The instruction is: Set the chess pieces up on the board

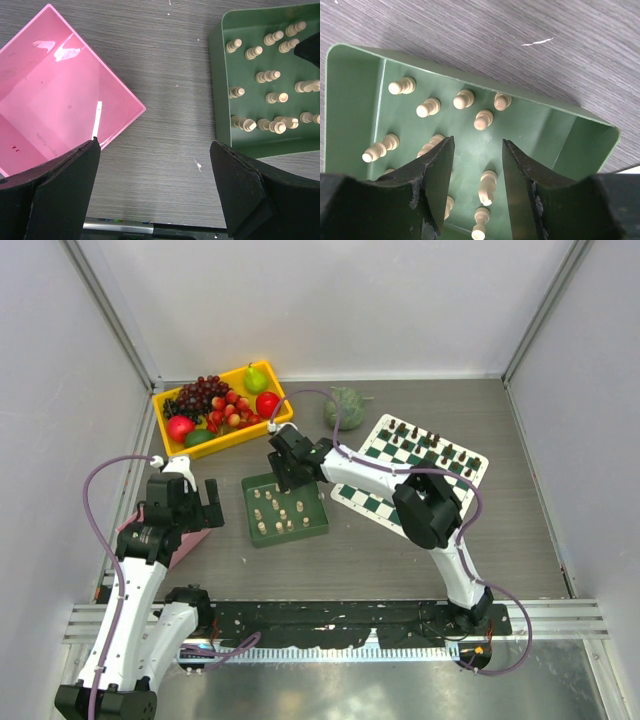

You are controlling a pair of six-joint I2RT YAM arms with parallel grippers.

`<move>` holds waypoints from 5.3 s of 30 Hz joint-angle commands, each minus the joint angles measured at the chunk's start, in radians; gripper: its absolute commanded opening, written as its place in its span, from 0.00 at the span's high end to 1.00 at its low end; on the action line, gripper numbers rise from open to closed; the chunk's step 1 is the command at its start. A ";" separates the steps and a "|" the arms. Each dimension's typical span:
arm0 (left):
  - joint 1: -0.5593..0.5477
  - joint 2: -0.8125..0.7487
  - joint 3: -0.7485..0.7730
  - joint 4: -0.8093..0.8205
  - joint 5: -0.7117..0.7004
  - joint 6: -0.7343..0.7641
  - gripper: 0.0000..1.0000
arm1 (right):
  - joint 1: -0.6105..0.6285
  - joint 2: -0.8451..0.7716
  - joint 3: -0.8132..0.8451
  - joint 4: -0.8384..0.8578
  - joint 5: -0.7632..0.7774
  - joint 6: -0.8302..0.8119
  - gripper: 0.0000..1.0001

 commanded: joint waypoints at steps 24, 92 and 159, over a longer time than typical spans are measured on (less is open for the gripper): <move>0.006 0.000 0.030 0.008 -0.007 0.023 0.00 | 0.010 0.068 0.103 -0.022 0.011 -0.020 0.61; 0.006 0.001 0.030 0.008 -0.003 0.020 0.00 | -0.059 -0.496 -0.341 0.052 0.169 0.015 0.84; 0.006 0.001 0.030 0.008 -0.003 0.019 0.01 | -0.254 -0.708 -0.566 0.113 0.064 0.033 0.45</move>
